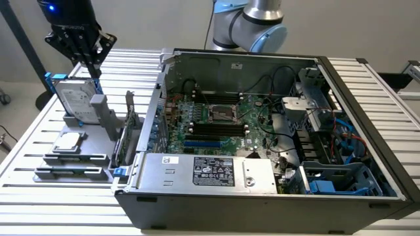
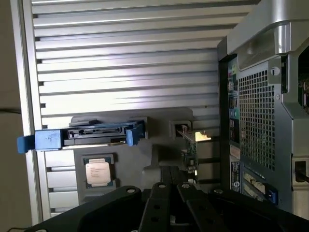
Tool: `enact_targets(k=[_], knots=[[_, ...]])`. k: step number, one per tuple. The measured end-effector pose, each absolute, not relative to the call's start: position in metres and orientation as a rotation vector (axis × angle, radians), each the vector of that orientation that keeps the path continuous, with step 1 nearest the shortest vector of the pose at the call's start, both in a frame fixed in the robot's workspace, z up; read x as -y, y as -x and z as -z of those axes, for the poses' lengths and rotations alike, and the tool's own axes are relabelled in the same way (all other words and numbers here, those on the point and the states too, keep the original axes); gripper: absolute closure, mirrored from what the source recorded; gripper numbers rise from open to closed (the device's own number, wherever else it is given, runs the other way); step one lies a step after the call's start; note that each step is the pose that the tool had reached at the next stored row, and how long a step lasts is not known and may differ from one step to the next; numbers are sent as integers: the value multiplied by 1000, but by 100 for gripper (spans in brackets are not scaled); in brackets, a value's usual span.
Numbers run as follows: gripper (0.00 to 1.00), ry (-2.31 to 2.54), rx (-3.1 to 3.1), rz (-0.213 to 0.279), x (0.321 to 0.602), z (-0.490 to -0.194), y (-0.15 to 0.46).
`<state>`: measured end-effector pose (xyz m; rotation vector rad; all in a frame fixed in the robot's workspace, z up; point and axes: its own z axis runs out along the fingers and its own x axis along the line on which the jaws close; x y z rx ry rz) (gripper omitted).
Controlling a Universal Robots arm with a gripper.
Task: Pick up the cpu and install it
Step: 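Reach for the cpu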
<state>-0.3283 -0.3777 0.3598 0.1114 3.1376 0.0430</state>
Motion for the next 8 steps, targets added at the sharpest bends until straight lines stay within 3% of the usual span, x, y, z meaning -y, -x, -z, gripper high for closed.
enact_targets(k=[8], knots=[[89,-112,-3148,-22,376,-357,365]])
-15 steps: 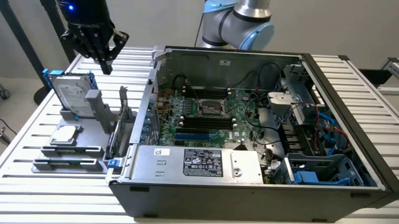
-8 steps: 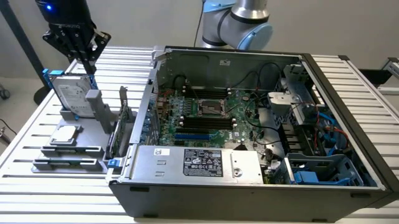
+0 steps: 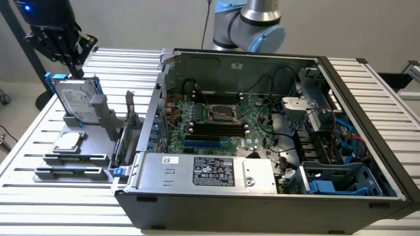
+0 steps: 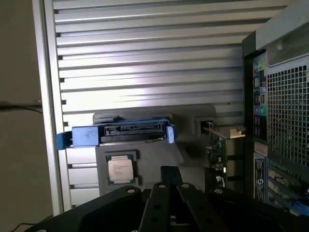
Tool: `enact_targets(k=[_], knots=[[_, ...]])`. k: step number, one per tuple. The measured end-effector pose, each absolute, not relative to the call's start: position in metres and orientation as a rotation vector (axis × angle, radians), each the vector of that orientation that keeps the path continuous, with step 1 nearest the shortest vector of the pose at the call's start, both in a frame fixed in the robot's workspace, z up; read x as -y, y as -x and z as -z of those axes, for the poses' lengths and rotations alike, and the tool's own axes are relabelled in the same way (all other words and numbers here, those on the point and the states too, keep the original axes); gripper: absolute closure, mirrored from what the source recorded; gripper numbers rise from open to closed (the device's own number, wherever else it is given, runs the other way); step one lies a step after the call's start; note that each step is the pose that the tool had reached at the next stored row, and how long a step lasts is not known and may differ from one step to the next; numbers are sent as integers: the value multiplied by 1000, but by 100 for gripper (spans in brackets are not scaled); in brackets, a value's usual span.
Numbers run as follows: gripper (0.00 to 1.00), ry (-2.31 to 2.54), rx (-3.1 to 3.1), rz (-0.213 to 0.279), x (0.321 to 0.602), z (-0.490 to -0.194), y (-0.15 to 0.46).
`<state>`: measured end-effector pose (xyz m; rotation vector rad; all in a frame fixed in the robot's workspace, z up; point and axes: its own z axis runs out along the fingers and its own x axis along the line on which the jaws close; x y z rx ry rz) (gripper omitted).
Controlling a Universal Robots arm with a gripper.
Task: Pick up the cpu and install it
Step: 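Reach for the cpu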
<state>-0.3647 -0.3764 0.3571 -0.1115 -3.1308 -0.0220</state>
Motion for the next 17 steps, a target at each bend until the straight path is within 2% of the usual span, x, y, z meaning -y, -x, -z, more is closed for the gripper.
enact_targets(k=[17], knots=[[89,104,3104,-10,377,-349,423]])
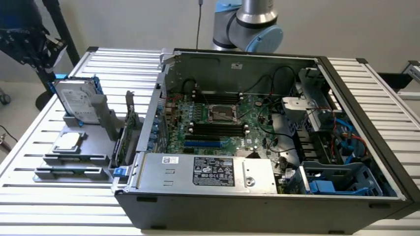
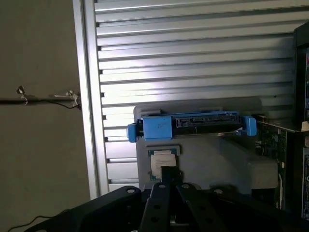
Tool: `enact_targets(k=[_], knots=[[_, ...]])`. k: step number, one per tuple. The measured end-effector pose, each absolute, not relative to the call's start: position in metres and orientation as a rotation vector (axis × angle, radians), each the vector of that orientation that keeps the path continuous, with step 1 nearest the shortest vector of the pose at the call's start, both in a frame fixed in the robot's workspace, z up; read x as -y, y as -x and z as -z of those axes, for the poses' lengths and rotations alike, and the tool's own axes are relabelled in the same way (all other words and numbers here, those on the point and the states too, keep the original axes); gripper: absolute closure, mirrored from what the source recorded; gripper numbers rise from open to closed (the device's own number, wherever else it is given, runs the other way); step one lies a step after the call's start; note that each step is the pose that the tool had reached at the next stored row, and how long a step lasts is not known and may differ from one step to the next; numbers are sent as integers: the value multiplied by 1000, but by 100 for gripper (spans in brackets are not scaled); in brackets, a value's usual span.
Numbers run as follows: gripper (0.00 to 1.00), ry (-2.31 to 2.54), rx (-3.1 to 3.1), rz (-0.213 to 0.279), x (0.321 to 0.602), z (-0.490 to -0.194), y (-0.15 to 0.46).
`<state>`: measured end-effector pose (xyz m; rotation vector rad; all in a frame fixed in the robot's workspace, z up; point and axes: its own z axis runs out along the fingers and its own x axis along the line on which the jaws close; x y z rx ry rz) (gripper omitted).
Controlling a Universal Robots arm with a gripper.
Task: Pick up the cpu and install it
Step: 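Reach for the cpu, then pick up the cpu and move it towards the insertion slot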
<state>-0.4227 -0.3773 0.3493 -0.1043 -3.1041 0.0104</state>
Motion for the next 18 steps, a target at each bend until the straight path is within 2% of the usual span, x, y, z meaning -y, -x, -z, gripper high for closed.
enact_targets(k=[18], knots=[[88,91,3105,-17,378,-349,427]])
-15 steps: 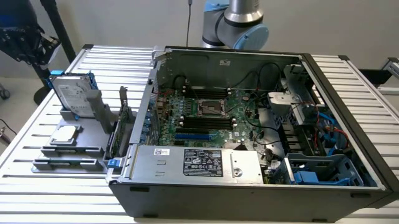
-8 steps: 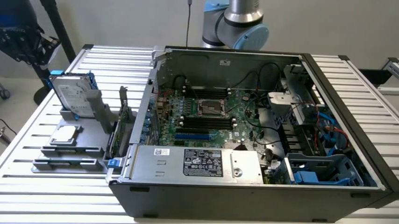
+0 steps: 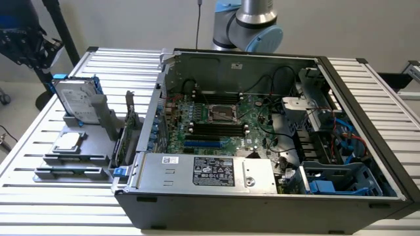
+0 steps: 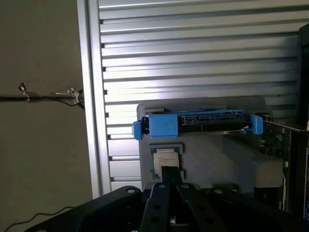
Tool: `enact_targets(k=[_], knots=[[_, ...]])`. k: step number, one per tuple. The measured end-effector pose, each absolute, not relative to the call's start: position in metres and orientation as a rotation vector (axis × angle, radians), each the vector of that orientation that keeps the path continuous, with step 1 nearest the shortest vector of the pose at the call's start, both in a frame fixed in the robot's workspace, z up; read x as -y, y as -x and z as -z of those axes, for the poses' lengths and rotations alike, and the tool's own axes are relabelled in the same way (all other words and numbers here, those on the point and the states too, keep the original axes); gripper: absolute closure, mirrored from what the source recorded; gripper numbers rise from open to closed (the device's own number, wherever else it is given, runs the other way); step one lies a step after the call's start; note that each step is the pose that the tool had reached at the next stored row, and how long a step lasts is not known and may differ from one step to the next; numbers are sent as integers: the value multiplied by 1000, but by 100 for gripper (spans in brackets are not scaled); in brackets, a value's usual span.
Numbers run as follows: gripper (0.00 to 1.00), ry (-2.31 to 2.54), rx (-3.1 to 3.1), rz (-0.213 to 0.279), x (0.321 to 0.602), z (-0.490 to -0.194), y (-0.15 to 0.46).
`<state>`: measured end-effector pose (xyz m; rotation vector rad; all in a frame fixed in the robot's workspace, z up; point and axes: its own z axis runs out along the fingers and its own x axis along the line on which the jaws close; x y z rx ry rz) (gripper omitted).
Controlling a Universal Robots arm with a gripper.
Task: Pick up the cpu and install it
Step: 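Pick up the cpu and move it towards the insertion slot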
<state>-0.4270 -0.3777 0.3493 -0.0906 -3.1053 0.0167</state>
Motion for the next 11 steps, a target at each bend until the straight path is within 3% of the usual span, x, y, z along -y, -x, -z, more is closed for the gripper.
enact_targets(k=[1,4,8,11], knots=[[88,91,3105,-17,378,-349,427],[70,91,3105,-17,378,-349,428],[58,91,3105,-13,390,-347,431],[41,90,3105,-5,404,-342,431]])
